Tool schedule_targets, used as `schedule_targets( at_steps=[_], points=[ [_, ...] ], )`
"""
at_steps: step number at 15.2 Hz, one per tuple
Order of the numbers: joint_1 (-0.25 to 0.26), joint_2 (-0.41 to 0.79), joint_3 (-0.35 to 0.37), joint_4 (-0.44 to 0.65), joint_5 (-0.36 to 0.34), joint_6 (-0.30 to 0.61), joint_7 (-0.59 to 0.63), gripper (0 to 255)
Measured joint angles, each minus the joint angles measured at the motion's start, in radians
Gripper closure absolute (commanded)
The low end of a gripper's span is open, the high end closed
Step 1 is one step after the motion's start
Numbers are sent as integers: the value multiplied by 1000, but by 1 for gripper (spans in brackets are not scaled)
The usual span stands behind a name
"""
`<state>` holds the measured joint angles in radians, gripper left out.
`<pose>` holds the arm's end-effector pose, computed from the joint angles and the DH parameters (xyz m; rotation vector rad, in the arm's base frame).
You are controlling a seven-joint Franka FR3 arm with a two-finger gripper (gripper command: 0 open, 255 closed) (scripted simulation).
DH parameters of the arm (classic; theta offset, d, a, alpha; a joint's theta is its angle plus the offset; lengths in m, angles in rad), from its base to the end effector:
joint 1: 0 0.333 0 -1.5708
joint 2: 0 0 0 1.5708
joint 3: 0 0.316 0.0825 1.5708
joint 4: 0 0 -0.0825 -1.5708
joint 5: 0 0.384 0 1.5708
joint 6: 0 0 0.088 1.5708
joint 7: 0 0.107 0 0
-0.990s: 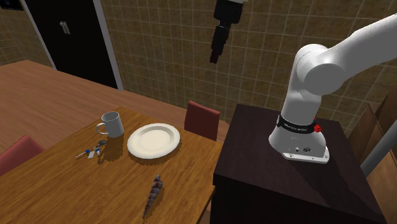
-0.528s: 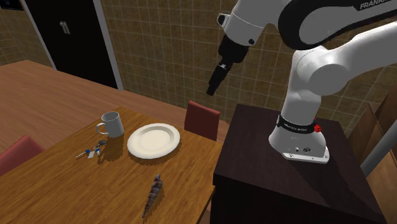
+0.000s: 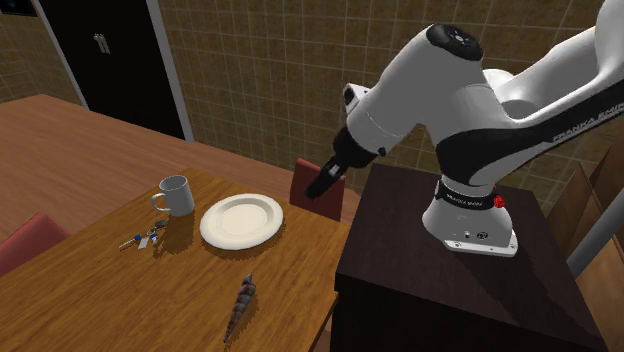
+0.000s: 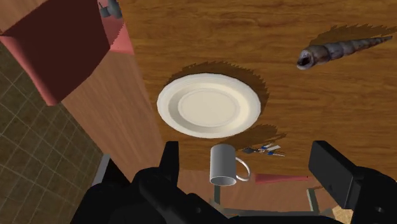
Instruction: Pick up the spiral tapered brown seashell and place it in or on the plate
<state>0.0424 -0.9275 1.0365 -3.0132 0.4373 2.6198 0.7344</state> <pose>0.2224 0.2212 0.3300 2.8871 -0.2395 0.8551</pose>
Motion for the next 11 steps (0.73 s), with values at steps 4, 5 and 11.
schedule_targets(
  at_steps=[4, 5, 11],
  points=[
    [-254, 82, 378, 76, -5, 177, 247, 0],
    [-336, 81, 473, 105, -8, 210, 301, 0],
    [-690, -112, 886, 323, 17, 257, 564, 0]
  ],
)
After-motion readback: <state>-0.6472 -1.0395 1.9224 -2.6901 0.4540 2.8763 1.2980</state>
